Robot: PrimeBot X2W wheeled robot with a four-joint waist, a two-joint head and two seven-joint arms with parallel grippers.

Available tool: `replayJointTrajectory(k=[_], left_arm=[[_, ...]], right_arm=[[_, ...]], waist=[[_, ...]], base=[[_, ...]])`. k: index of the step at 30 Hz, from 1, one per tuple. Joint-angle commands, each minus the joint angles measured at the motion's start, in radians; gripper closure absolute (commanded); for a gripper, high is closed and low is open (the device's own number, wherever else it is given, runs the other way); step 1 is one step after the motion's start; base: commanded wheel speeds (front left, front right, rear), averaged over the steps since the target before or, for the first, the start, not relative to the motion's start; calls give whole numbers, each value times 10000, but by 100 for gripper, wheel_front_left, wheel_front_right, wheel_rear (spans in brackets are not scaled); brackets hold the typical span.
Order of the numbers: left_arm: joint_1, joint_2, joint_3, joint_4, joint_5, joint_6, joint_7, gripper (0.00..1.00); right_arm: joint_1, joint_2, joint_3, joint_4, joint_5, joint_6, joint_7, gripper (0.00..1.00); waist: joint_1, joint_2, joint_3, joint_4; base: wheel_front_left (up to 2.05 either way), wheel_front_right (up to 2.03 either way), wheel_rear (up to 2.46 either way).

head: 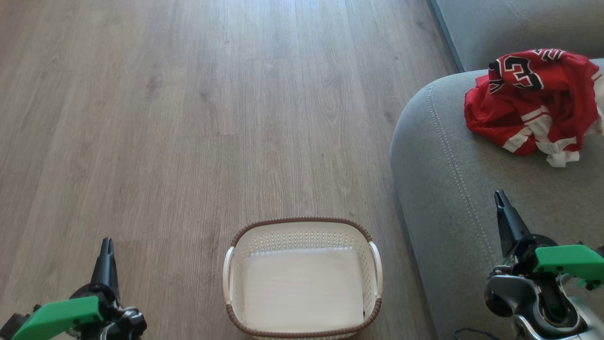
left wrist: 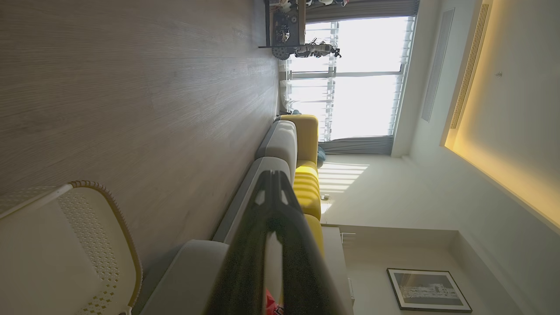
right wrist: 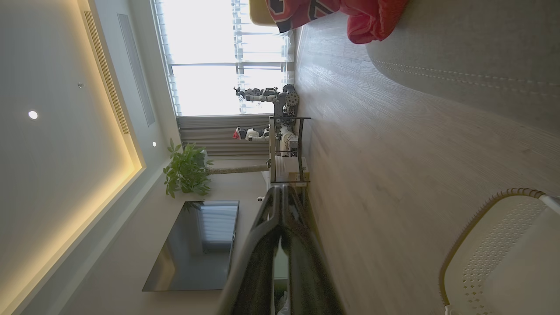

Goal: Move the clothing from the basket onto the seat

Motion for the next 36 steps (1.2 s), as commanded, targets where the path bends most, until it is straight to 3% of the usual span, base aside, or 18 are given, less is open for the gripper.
replayJointTrajectory(k=[1,36], left_arm=[[-455,94,347,-345,35,-76,63,100],[-455,94,348,-345,36,-76,63,100]], right_arm=[[-429,-277,123,-370,12,83,-88,100],[-430,-279,127,-371,15,83,-91,100]], waist=[[0,0,0,0],[0,0,0,0]], base=[[0,0,0],[0,0,0]])
